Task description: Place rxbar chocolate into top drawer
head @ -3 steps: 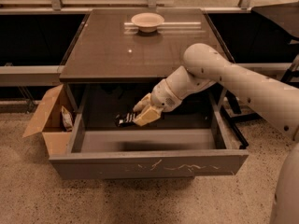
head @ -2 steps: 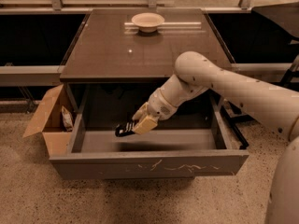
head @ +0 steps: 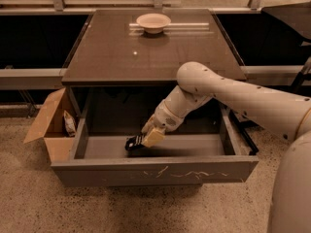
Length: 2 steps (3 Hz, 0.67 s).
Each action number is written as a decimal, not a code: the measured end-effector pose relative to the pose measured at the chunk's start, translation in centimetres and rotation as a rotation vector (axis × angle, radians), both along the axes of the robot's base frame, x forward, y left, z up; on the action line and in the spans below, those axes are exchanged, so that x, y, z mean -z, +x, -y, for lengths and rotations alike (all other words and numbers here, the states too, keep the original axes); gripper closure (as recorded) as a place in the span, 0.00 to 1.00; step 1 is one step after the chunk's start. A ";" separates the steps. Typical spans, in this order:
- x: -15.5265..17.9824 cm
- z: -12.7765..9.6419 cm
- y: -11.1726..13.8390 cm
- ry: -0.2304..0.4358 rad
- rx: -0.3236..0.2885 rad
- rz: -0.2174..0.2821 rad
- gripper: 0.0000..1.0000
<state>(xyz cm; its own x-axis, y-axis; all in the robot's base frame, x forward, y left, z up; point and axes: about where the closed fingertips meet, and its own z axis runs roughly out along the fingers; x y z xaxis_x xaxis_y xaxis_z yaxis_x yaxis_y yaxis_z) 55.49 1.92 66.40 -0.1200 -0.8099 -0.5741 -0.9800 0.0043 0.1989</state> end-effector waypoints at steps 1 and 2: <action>-0.7 1.9 1.0 -0.035 0.040 0.042 0.29; -1.6 3.3 1.7 -0.053 0.072 0.077 0.04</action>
Offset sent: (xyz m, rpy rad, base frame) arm 0.0262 -0.0526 0.0291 -0.0751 -0.1203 -0.1136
